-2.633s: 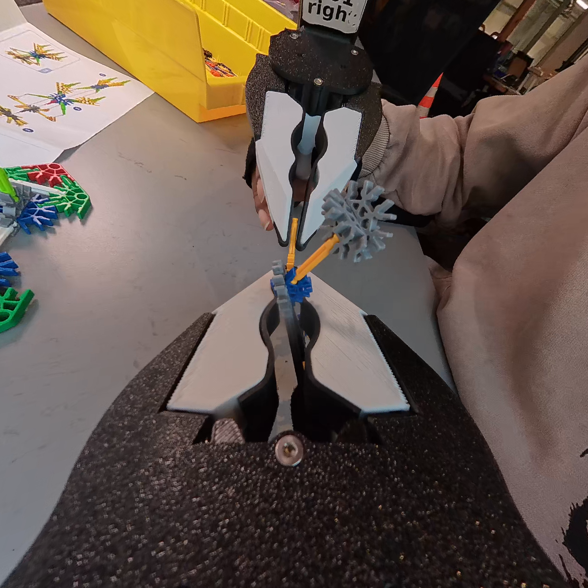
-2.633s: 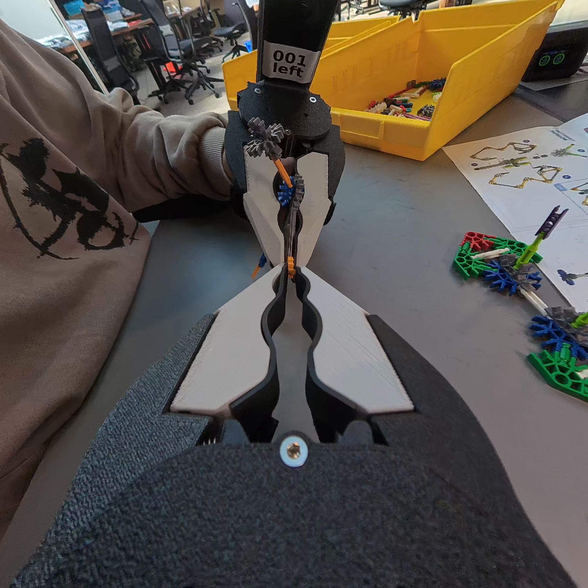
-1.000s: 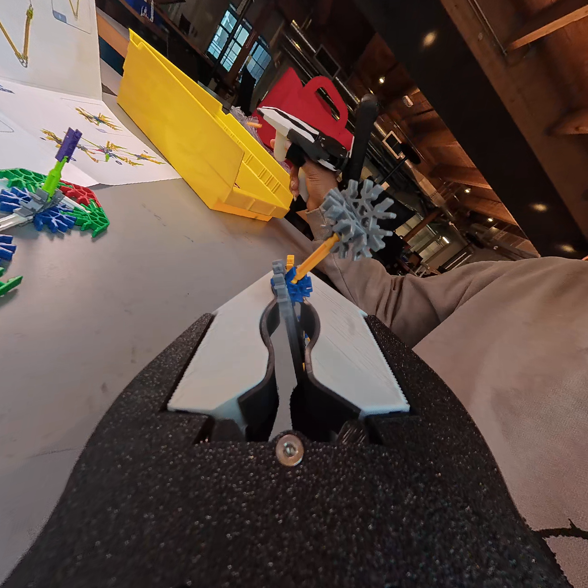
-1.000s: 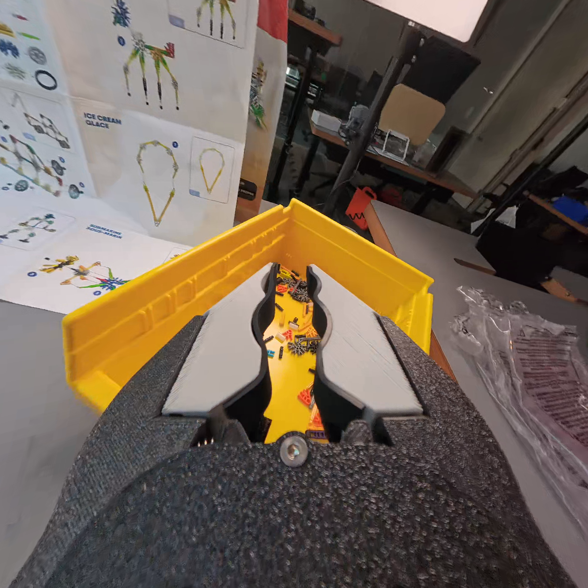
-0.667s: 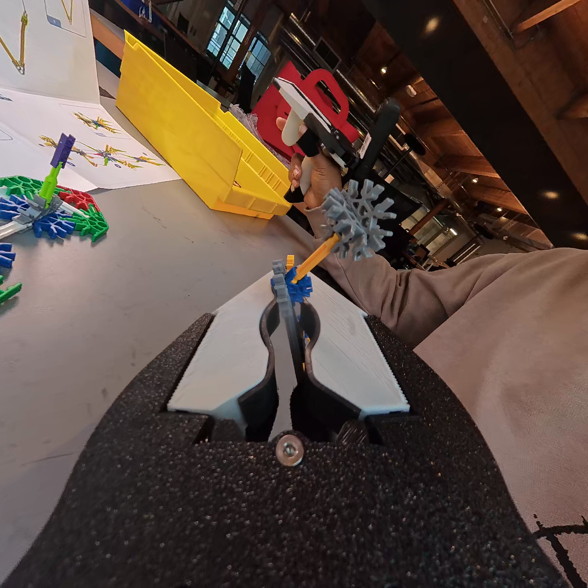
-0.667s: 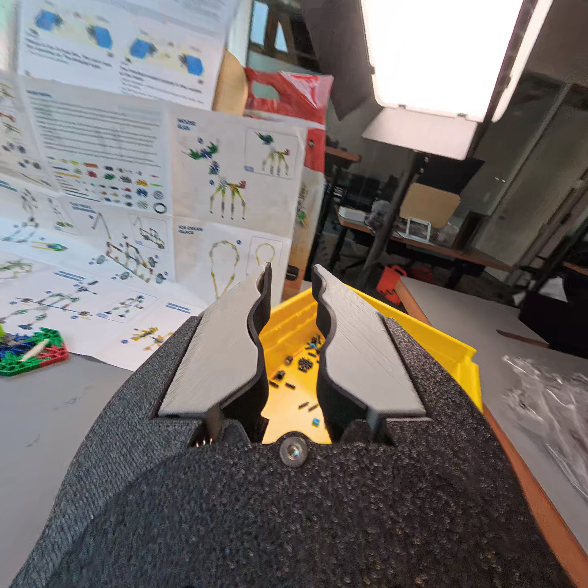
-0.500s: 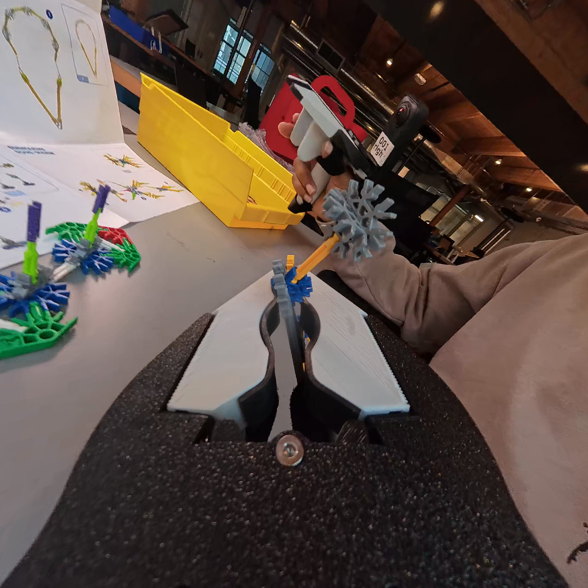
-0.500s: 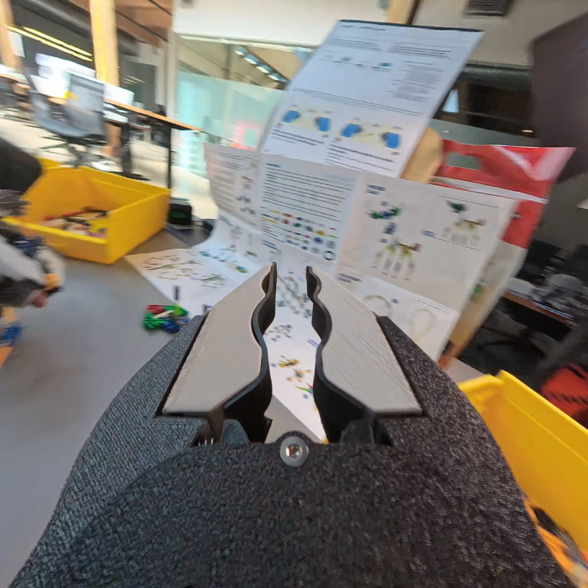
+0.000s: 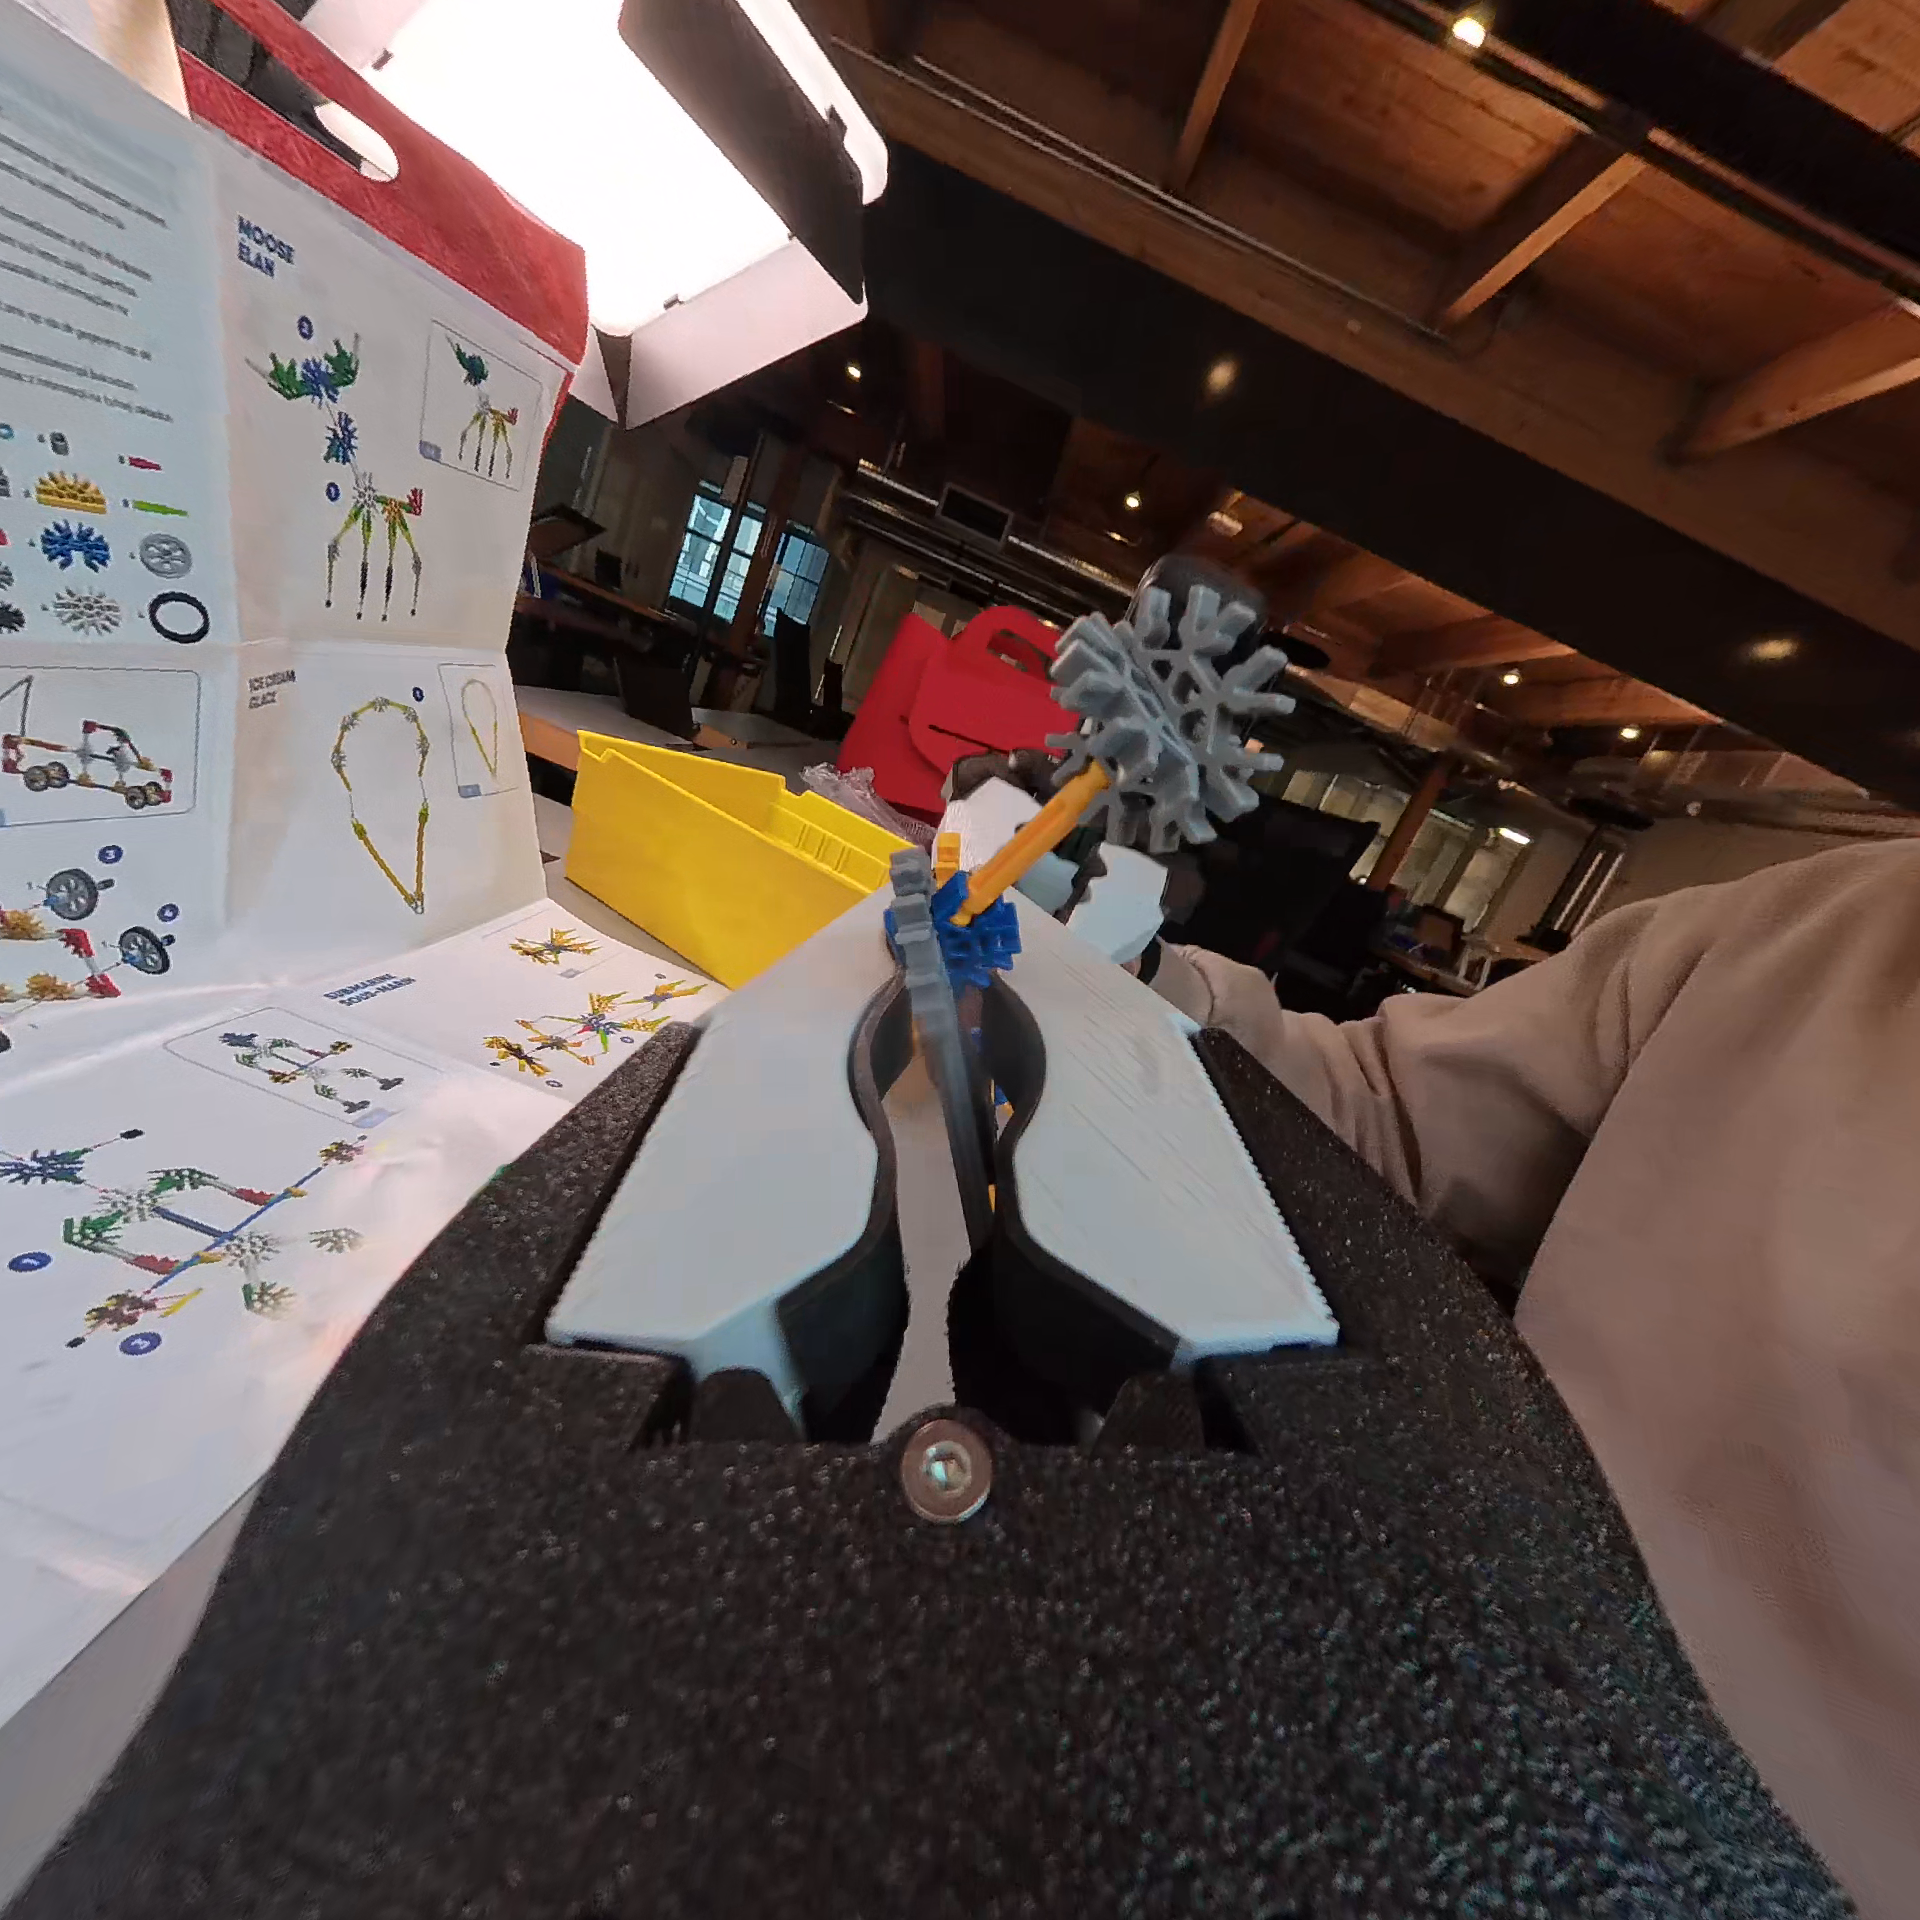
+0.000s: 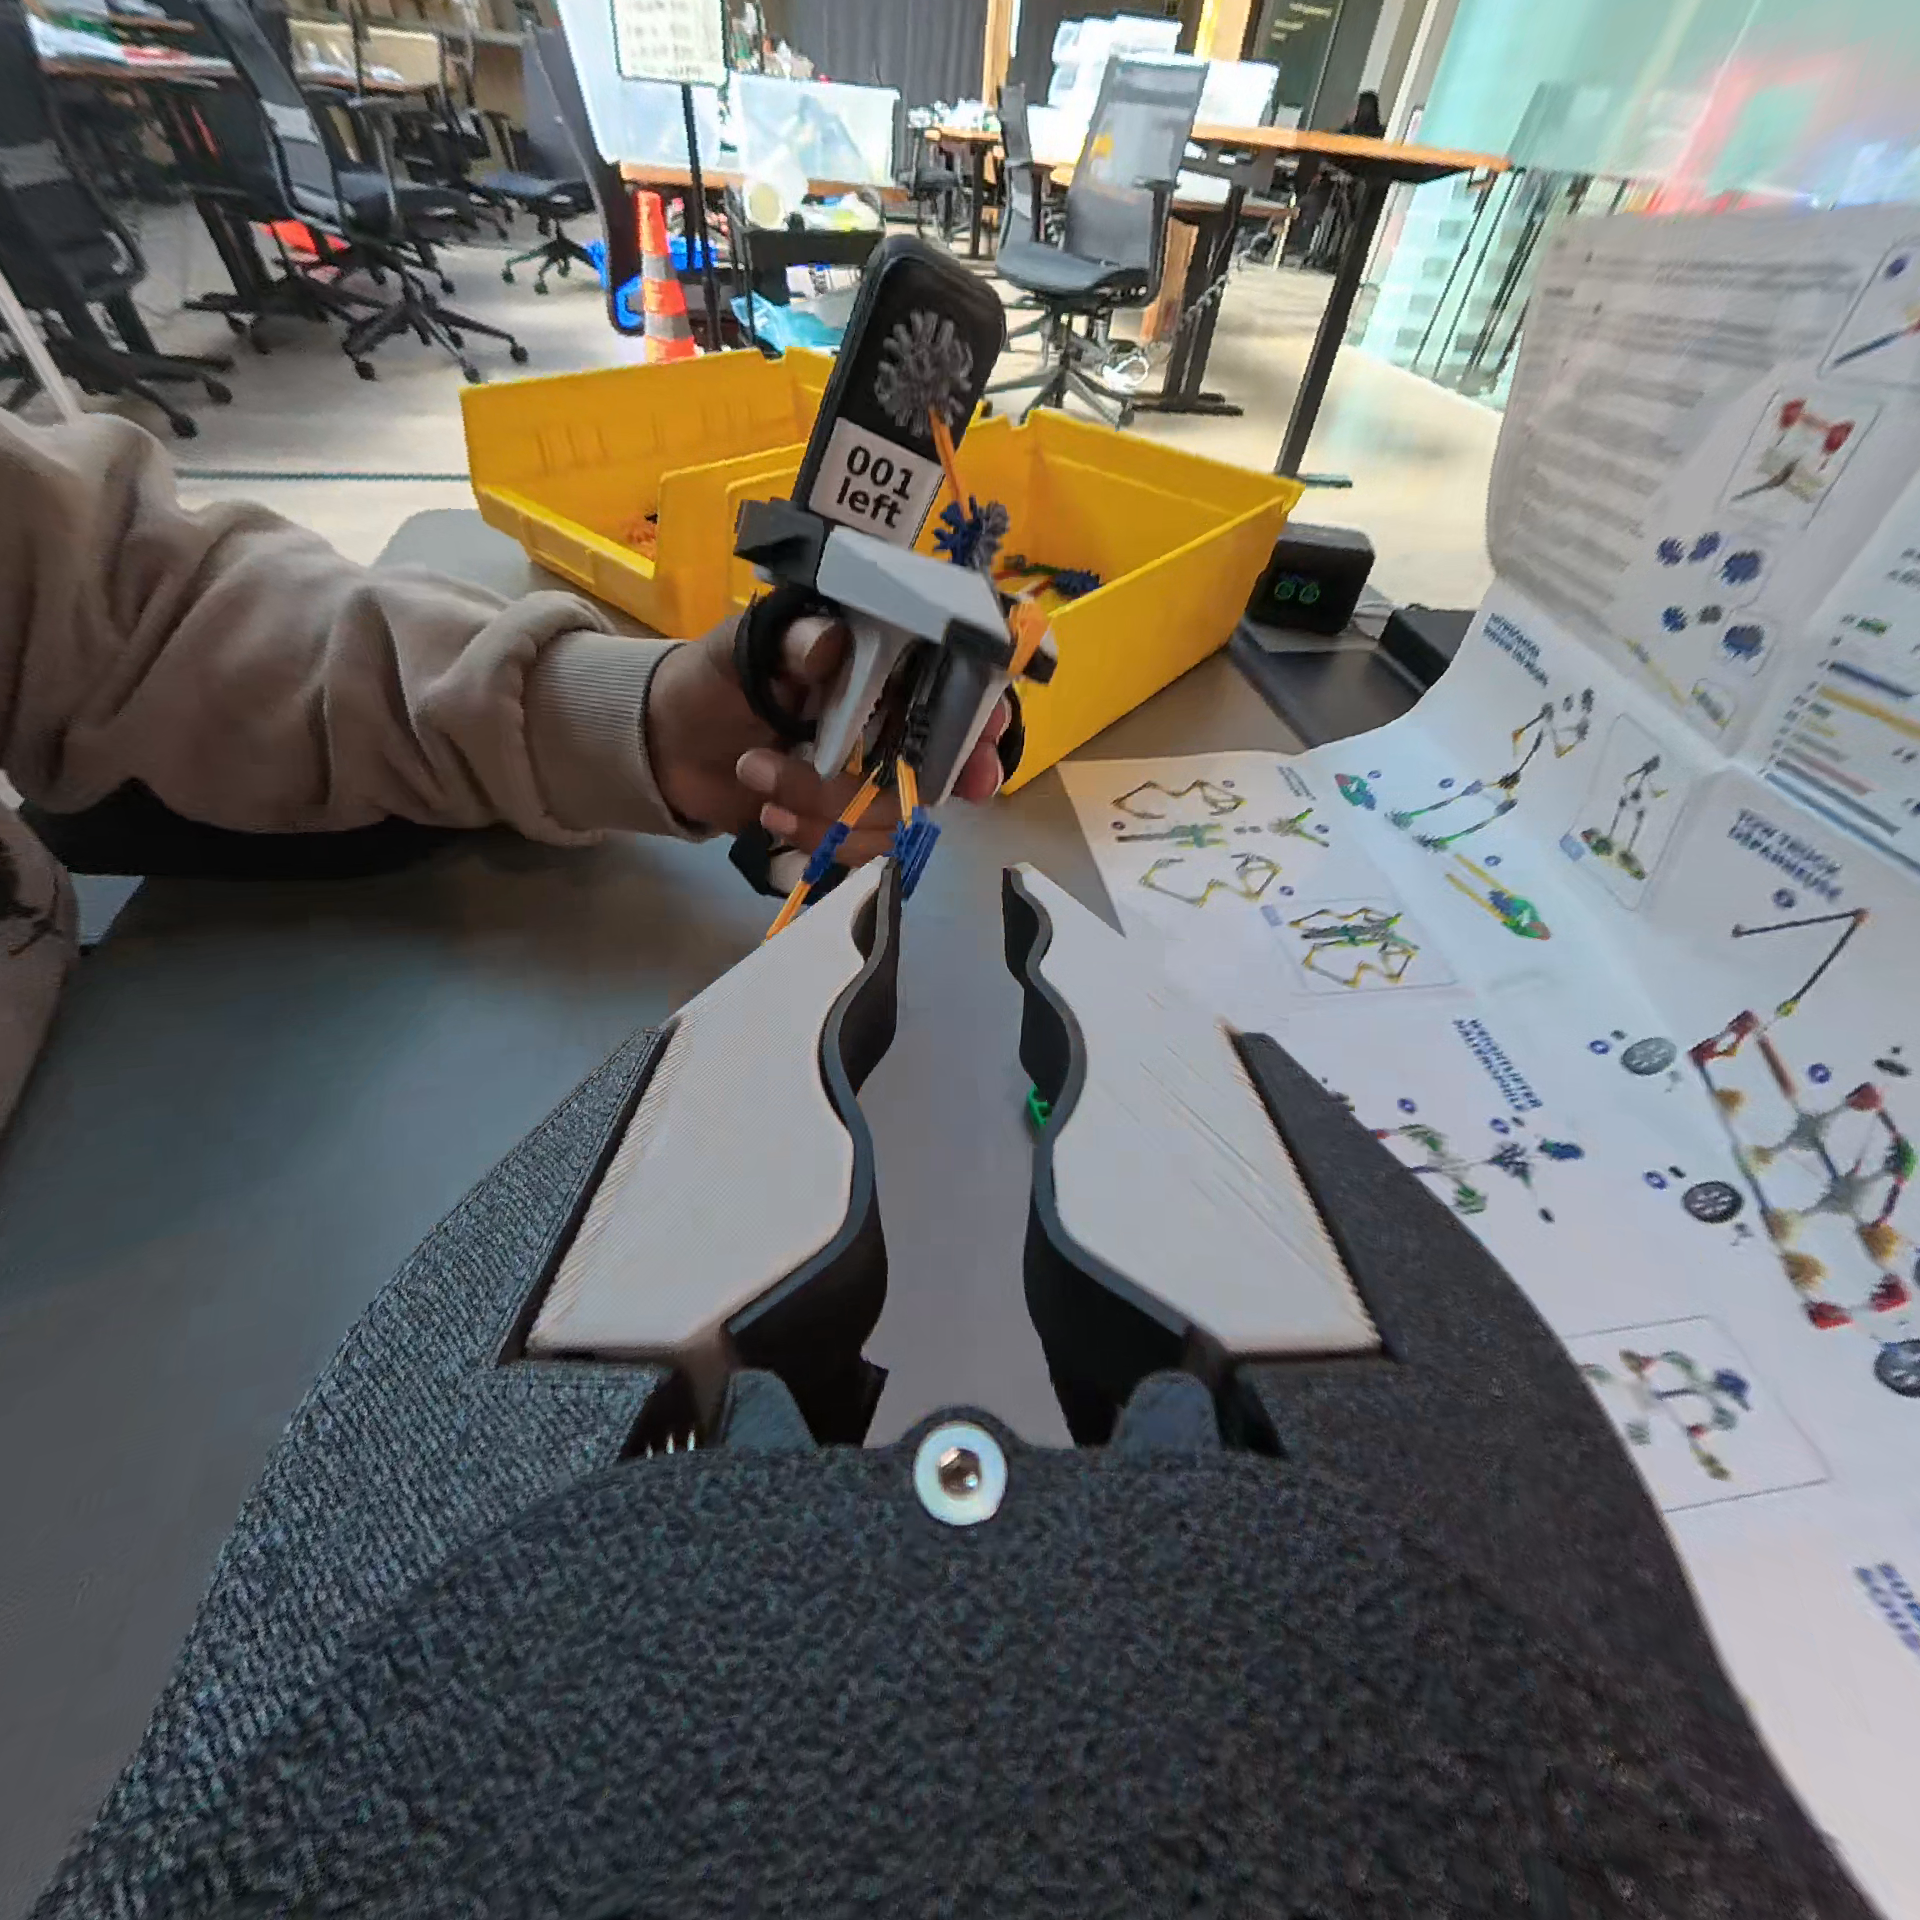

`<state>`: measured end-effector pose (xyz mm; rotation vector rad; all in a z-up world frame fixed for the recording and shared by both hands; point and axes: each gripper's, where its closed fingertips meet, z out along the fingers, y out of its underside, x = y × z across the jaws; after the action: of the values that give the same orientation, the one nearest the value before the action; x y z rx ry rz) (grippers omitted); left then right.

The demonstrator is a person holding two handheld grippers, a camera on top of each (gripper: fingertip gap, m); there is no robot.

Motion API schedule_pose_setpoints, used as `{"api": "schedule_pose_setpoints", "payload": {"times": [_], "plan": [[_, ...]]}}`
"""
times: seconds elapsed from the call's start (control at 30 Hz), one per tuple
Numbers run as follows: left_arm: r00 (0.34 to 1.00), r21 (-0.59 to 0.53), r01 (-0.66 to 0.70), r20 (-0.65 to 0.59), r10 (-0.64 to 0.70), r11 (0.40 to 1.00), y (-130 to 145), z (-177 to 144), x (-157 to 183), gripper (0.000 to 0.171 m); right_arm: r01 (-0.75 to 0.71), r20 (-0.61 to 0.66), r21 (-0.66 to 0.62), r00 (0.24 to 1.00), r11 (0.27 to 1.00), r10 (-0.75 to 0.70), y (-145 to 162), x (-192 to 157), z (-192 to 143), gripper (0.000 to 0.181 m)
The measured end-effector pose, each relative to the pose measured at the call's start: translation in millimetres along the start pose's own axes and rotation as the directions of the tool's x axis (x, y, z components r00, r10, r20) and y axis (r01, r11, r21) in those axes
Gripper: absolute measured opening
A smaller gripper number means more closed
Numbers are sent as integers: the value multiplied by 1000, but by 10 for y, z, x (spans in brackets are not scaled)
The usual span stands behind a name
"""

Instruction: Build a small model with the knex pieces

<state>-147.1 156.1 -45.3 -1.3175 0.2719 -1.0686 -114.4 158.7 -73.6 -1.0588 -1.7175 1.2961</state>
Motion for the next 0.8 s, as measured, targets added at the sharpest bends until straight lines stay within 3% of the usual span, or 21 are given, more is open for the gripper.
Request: {"api": "schedule_pose_setpoints", "payload": {"times": [0.17,0.43,0.53,0.67,0.8], "plan": [[999,127,23,42,-28,992,-135,-124,-50,2,-155,94,26,984,988,152,121,-135,107,15],[995,131,-81,70,72,988,-180,-97,90,2,-180,84,87,981,980,173,-6,-169,118,3],[986,73,-152,74,147,986,-141,-64,145,4,-194,83,151,980,969,183,-152,-128,17,2],[976,-82,-218,-10,218,972,27,131,315,29,-156,67,192,987,969,146,-347,-99,-82,2],[914,-200,-404,-47,403,893,68,327,458,14,-84,44,215,996,973,77,-542,-165,-144,2]]}}
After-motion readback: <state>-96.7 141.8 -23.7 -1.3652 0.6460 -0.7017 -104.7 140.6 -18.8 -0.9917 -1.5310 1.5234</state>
